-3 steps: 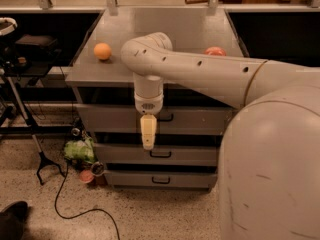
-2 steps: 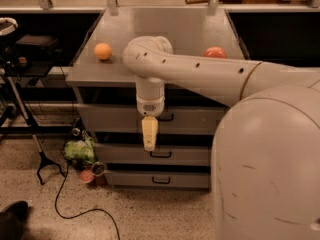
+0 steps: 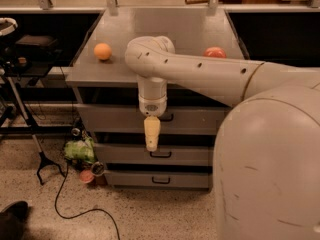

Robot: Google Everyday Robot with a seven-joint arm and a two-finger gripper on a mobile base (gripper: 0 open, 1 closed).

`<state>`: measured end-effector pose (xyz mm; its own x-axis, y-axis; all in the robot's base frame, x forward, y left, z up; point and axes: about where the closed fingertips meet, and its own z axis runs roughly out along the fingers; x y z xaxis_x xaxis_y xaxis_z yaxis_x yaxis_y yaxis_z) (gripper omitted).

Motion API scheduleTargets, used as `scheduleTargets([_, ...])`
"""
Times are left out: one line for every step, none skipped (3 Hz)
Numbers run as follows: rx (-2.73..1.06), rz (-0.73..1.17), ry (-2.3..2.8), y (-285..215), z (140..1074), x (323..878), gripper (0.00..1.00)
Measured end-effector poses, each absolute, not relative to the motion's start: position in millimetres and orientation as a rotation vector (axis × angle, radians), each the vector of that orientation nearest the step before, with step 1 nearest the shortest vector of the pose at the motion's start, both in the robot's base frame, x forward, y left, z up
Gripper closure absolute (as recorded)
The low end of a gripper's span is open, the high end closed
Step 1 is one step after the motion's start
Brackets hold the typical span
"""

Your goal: Open top drawer

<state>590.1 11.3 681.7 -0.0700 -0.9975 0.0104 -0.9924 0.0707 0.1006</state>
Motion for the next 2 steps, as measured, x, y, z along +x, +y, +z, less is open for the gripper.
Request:
scheduleTargets([2.081,-0.114,-2.236,7.3,681.0,586.5,0.0])
scheduleTargets([2.088,-0.144,-2.233,5.9,678.5,580.5,0.0])
